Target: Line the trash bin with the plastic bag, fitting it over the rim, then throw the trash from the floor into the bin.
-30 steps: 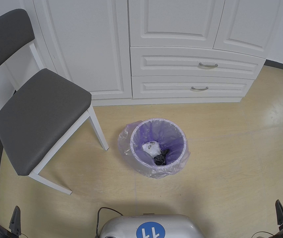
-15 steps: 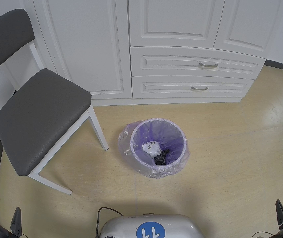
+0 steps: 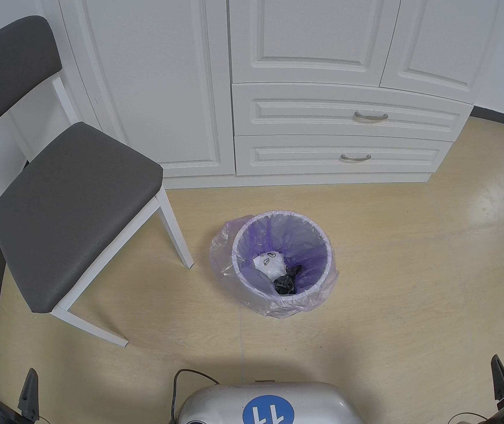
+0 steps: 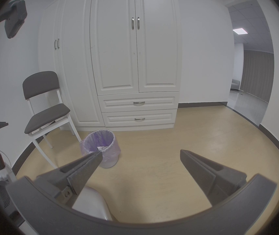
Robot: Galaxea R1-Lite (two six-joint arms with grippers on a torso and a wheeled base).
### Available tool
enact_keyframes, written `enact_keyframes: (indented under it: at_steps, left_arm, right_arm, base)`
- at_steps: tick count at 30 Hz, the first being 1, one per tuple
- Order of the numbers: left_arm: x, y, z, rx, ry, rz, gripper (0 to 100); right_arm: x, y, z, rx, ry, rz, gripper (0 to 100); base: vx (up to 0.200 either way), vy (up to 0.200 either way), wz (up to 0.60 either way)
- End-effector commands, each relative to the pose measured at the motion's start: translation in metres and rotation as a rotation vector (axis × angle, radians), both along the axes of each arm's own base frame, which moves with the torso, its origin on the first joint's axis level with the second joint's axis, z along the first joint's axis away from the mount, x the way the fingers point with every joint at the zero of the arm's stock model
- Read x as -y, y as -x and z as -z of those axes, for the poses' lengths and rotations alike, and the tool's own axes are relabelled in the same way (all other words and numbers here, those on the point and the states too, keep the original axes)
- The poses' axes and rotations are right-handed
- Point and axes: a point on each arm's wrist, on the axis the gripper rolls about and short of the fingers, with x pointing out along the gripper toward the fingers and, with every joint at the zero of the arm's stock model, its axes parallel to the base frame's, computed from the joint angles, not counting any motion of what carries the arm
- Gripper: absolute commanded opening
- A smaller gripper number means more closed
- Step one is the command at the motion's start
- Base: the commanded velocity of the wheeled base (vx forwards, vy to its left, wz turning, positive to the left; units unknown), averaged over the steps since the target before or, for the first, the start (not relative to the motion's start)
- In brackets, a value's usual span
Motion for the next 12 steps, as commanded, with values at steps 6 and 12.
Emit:
enact_keyframes:
  at_steps: [6, 12]
  left_arm:
    - [0.0, -0.0001, 0.0053, -0.001, 0.0, -0.001, 100]
    - [0.0, -0.0001, 0.0053, -0.001, 0.0, -0.001, 100]
  right_arm:
    - [0.0, 0.0, 0.005, -0.002, -0.004, -0.001, 100]
    - [0.0, 0.0002, 0.0044, 0.002, -0.005, -0.001, 100]
  base:
    - [0.0, 0.0, 0.0]
    - [0.0, 0.0, 0.0]
